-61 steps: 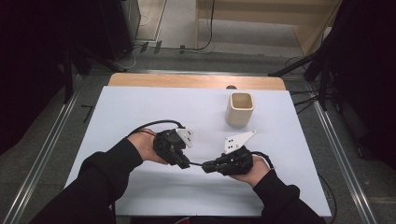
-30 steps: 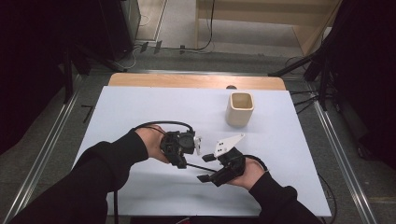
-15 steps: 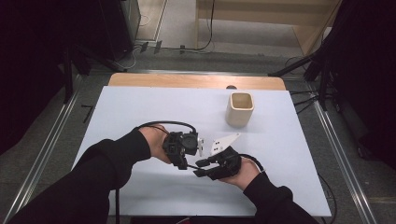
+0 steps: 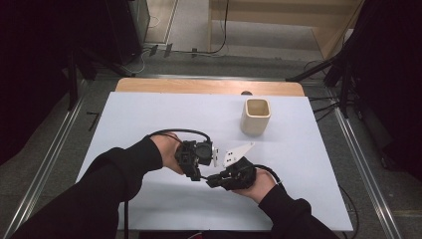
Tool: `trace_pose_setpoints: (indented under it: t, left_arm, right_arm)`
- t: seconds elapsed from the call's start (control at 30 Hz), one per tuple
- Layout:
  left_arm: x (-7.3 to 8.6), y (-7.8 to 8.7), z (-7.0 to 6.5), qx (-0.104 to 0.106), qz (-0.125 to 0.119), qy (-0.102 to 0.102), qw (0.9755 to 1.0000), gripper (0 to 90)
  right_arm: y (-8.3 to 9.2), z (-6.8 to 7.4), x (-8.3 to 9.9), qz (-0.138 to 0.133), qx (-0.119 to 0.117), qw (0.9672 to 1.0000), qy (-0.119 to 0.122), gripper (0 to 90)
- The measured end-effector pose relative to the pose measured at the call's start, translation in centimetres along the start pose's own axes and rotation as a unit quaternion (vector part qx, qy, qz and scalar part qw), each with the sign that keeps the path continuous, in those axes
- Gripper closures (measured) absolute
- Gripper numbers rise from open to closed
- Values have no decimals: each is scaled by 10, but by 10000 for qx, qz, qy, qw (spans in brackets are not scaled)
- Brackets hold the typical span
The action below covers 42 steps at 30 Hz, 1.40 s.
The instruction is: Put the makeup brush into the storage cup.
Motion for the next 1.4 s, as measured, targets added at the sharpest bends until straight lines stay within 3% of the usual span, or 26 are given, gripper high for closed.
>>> trace_pose_setpoints:
  t: [0.17, 0.2, 0.27, 0.43, 0.57, 0.6, 0.67, 0.7, 0.73, 0.83, 0.9, 0.93, 1.17, 1.27, 1.4]
  left_arm:
    - [1, 0, 2, 39, -41, 2, 10000, 827]
    - [1, 1, 2, 78, -135, 95, 9998, 818]
    - [2, 4, 4, 122, -314, 85, 9994, 764]
    - [8, 11, 10, 171, -631, 305, 9974, 595]
    - [13, 15, 13, 181, -891, 498, 9946, 496]
    - [14, 16, 14, 201, -925, 590, 9938, 435]
    - [17, 17, 17, 176, -973, 726, 9924, 434]
    - [19, 18, 18, 185, -1095, 842, 9902, 420]
    - [19, 18, 18, 185, -1095, 842, 9902, 418]
    - [25, 20, 22, 134, -1262, 996, 9869, 402]
    - [30, 23, 25, 135, -1481, 1180, 9818, 384]
    - [30, 23, 25, 135, -1481, 1180, 9818, 383]
    - [42, 25, 30, 135, -1935, 1614, 9676, 362]
    - [48, 26, 31, 60, -2025, 1677, 9648, 350]
    - [56, 28, 31, -3, -2258, 1807, 9573, 349]
  right_arm:
    - [-1, 2, 1, 49, -123, 9999, 68, 860]
    - [-1, 2, 0, 39, -134, 9999, 47, 861]
    - [0, 2, 0, 39, -121, 9999, 36, 861]
    - [1, 1, 0, 37, -96, 9999, 26, 861]
    - [3, 1, 1, 65, -91, 9999, -56, 861]
    - [4, 0, 1, 87, -77, 9999, -78, 861]
    - [5, 0, 1, 96, -80, 9999, -108, 861]
    - [6, -1, 2, 145, -68, 9997, -206, 861]
    - [6, -1, 2, 145, -68, 9997, -206, 861]
    - [10, -4, 6, 244, -15, 9989, -405, 861]
    - [13, -5, 8, 243, 26, 9985, -484, 861]
    - [13, -5, 8, 243, 26, 9985, -484, 861]
    - [21, -13, 17, 287, 178, 9962, -808, 861]
    - [23, -14, 19, 291, 216, 9954, -889, 860]
    - [28, -15, 22, 275, 269, 9950, -924, 861]
Point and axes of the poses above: each handheld gripper's, and its own axes: y roughly backward along the jaws, x roughly out of its underside, z roughly to its left, the point moved 3 cm from there along -y, roughly forward along the jaws, and after that the axes turned 4 degrees about -z, right-handed, at the moved point
